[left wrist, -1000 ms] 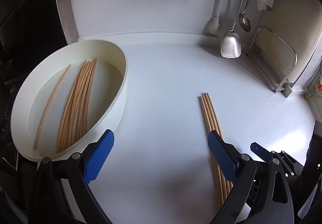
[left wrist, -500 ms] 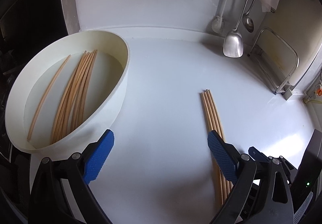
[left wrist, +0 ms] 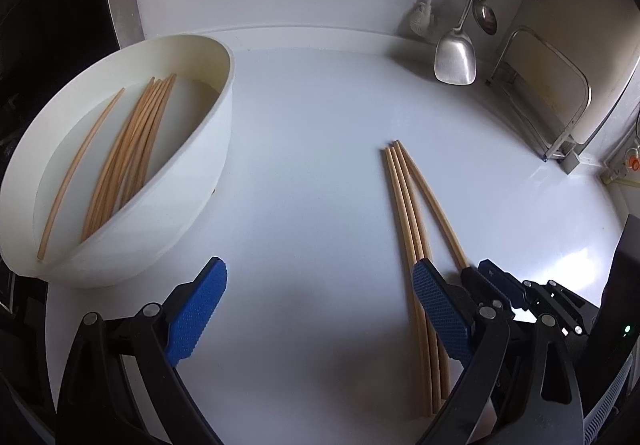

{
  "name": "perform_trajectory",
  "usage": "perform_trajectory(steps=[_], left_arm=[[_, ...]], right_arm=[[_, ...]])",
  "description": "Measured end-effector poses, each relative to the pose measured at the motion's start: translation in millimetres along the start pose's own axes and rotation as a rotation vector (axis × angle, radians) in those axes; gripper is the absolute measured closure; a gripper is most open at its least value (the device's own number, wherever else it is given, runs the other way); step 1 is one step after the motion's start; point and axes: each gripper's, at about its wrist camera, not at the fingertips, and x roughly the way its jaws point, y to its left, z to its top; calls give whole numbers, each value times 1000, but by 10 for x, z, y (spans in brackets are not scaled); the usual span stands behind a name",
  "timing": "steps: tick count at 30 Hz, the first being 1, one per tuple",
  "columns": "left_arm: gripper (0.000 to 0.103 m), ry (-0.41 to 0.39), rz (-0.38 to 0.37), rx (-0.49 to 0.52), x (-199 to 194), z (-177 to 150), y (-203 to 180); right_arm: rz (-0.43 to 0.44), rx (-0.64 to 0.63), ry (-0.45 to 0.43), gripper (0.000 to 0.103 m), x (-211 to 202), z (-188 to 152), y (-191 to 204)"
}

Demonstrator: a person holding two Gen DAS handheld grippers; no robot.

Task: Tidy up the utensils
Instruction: 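Push the remaining chopsticks apart on the counter with both tools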

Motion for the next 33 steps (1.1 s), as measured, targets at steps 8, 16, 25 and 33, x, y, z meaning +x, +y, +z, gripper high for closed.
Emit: perform_trajectory(steps=[8,16,25,33], left_arm=[[11,53,-7,19,203,-73,-133],[11,86,11,47,362,-172,-201],[9,89,29,65,398,-218,-234],[8,85,70,62,473,-159,-257]], right_arm=[[-1,41,1,91,-23,-16,-189],[10,85,14,91,-96,-112,-354],[19,97,15,90,-81,-94,-455],[25,54,1,81,-42,-43,-438]])
